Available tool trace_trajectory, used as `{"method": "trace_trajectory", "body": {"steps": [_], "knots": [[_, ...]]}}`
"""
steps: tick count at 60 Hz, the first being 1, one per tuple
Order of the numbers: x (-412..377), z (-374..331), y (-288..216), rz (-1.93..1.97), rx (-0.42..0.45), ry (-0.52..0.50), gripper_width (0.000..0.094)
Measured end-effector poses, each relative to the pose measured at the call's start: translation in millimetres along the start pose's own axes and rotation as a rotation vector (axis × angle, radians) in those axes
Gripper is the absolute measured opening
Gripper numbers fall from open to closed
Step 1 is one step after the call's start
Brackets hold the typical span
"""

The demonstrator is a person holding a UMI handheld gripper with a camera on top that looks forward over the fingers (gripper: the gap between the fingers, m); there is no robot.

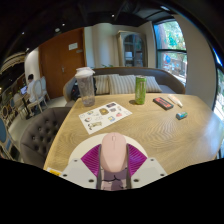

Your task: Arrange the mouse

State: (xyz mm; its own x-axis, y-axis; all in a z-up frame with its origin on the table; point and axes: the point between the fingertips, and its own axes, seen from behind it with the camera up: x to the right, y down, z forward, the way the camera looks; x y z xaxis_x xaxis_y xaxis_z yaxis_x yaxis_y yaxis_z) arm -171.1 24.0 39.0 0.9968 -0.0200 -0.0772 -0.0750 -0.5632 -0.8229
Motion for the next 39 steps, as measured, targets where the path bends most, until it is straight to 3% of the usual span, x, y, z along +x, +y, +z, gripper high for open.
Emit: {"method": "trace_trajectory", "body": {"steps": [7, 13, 17, 19, 21, 23, 39], "knots": [[-26.7, 11.6, 44.3, -0.012, -0.052, 0.025, 0.0341], [-26.4, 14.0, 52.4, -0.02, -0.039, 0.054, 0.045], [-25.4, 11.9, 57.1, -0.025, -0.104, 0.04, 0.0514], [-26.4, 7.3, 57.2, -0.016, -0.133, 0.034, 0.062], [-27.5, -0.4, 52.8, -0.005, -0.137, 0.027, 0.0818], [-27.2, -7.0, 45.2, 0.001, -0.127, 0.022, 0.0858], [-35.8, -90.1, 32.2, -0.037, -0.18, -0.025, 0.0841]]}}
